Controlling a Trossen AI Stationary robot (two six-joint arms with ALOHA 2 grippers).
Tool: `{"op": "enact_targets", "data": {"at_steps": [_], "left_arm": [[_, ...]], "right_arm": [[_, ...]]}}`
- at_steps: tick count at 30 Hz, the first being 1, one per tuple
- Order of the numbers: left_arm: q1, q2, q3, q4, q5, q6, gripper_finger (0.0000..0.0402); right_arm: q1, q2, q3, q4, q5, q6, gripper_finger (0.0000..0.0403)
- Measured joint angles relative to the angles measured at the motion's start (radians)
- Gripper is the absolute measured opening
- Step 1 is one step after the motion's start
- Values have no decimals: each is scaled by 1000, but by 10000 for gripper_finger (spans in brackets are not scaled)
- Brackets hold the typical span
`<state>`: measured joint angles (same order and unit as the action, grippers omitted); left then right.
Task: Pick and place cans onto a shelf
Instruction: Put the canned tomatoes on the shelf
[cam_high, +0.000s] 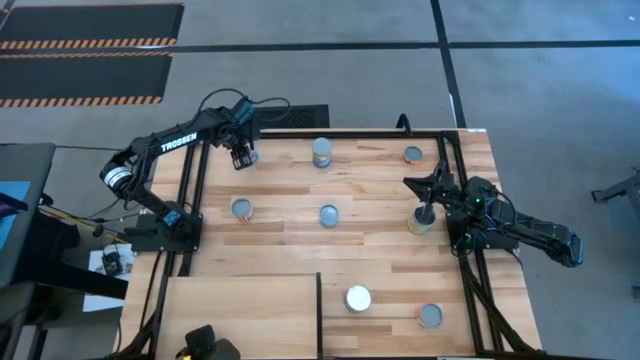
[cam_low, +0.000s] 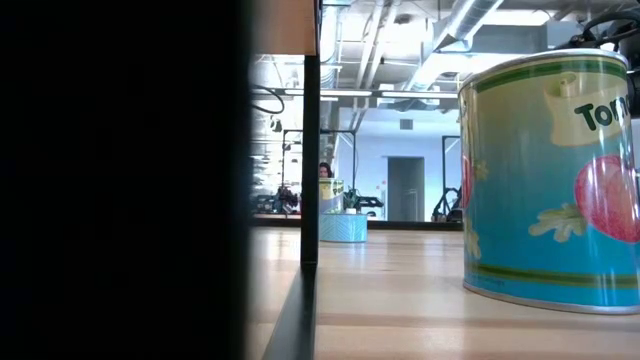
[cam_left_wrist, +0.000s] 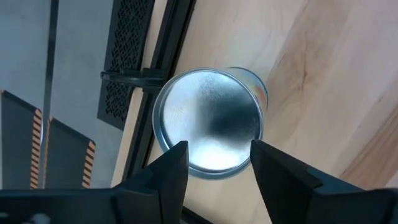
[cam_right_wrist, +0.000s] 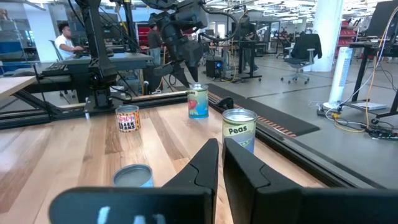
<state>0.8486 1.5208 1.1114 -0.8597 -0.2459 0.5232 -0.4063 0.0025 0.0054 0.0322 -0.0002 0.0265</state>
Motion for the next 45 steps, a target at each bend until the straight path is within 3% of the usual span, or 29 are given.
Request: {"op": "enact_targets", "data": {"at_steps": [15,23,45], "left_arm": [[-5,-25,22,-56,14,17,169],[-6,-35,11,-34,102,65,169],[-13,-29,-37,23,71,119,169]], "right_arm": [[0,0,0,0,0,0,49],[0,0,0,-1,0,0,49],[0,0,0,-2,0,0,49]]}}
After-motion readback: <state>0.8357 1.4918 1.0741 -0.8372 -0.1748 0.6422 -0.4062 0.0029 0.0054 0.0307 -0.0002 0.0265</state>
